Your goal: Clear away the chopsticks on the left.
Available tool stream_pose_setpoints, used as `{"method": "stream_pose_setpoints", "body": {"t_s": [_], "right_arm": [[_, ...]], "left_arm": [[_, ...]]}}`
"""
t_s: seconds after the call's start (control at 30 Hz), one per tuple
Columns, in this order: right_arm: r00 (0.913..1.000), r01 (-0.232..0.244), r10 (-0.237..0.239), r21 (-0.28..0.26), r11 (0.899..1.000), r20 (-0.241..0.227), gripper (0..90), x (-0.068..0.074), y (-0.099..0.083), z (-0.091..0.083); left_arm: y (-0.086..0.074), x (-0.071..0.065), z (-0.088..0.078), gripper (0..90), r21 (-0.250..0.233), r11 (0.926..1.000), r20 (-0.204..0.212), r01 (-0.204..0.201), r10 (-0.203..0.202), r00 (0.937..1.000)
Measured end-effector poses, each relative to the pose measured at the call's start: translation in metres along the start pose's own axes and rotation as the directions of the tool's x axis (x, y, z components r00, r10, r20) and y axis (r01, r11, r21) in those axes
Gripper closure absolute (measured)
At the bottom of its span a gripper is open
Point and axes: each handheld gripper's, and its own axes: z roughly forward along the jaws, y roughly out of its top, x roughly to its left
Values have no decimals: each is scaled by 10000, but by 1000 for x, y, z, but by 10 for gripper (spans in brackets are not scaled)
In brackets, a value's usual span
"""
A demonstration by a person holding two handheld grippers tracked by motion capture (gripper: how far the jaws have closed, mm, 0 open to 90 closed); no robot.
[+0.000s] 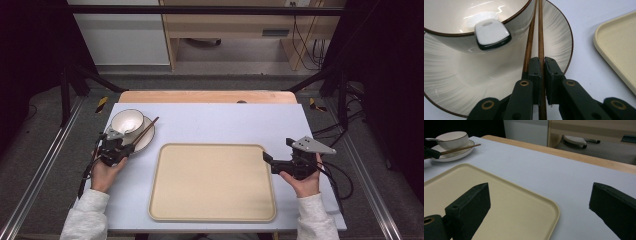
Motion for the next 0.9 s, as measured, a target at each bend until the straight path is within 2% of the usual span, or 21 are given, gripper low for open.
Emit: {"method": "stream_pose_setpoints", "body": {"t_s": [0.13, 0.23, 0.53, 0.7, 0.73, 0.8, 0.87, 0.9], "right_arm": [[10000, -29, 29, -25, 10000, 13, 36, 0, 0, -1], [10000, 1, -1, -23, 10000, 25, 34, -1, 0, -2], [9999, -86, 86, -61, 9999, 88, 31, -3, 0, -4], [9997, -246, 246, -118, 9996, 61, 32, -6, -1, -6], [9996, -285, 285, -143, 9995, 52, 32, -7, -1, -7], [9996, -257, 258, -159, 9995, 63, 32, -7, 0, -8], [9995, -303, 305, -215, 9993, 74, 32, -8, 0, -9], [9995, -303, 305, -215, 9993, 74, 32, -8, 0, -9]], "left_arm": [[1, -1, -2, 842, 26, 10000, -60, -40, 40, 10000], [3, -3, -6, 843, -261, 9994, -15, 238, -239, 9997], [8, -14, -18, 843, -543, 9981, -138, 293, -300, 9995], [10, -28, -25, 843, -603, 9979, -318, 251, -271, 9991], [10, -35, -27, 843, -720, 9968, -374, 357, -384, 9986], [11, -38, -29, 843, -713, 9968, -405, 365, -395, 9984], [11, -47, -34, 843, -781, 9966, -453, 266, -302, 9985], [11, -47, -34, 843, -781, 9966, -453, 266, -302, 9985]]}}
